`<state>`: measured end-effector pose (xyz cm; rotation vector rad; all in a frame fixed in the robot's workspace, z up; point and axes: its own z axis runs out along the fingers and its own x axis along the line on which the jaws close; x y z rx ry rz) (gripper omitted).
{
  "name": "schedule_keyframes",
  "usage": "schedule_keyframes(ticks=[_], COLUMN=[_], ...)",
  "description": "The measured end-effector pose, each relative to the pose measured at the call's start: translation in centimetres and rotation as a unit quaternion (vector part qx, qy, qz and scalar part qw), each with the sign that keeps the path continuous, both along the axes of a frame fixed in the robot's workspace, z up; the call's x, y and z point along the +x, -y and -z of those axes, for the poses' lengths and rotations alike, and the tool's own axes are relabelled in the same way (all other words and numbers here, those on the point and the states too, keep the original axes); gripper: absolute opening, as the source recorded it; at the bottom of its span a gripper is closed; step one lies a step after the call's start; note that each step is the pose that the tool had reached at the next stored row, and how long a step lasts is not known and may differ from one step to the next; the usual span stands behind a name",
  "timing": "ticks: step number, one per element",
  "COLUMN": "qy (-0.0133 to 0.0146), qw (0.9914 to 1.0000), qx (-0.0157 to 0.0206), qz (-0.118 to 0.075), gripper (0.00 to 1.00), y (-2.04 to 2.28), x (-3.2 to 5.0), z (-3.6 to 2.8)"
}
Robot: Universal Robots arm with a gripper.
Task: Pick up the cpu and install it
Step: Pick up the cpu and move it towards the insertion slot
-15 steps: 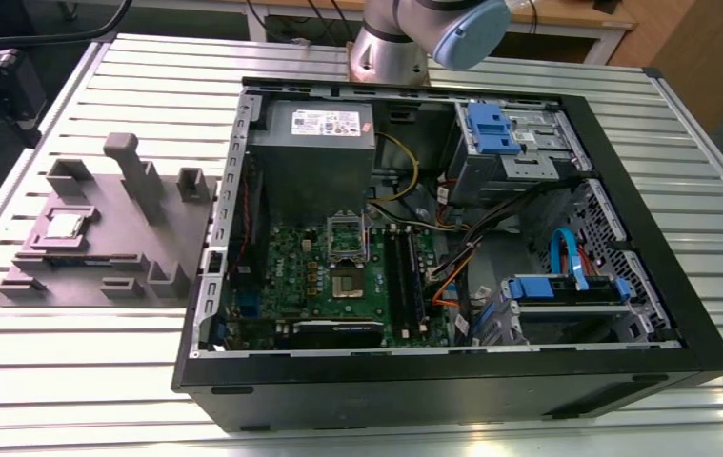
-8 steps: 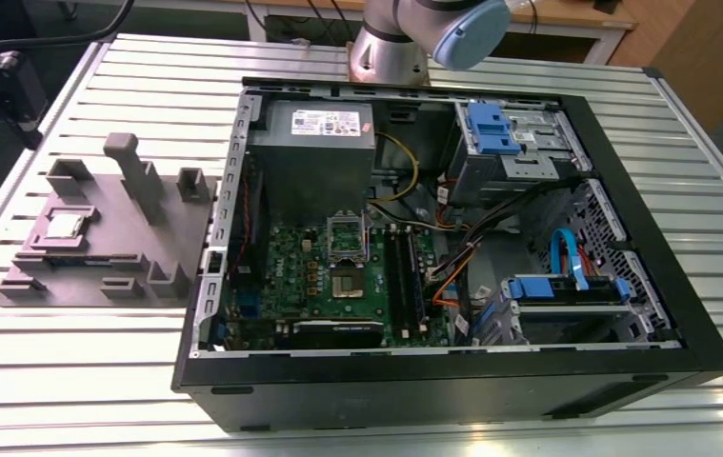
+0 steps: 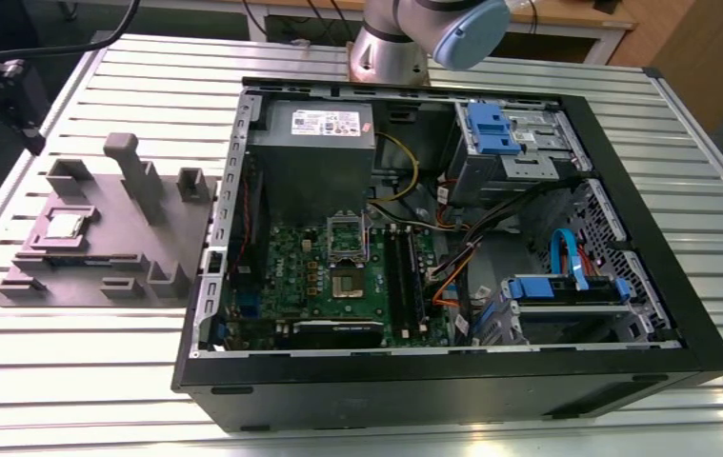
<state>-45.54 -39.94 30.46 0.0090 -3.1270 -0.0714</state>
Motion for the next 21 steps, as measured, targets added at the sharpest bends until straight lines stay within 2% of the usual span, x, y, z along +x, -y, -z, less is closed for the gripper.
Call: schedule_keyframes(ticks=[4,21], qy=[-0.0001,-0.0001], qw=[0.99996,0.99996], qx=[0.0000,-0.0004], qz=[-0.009,-0.009], gripper=[0.71,0.71], y=[0.00,0.00], x=[0.04,0.04], z=[0.49,0.51])
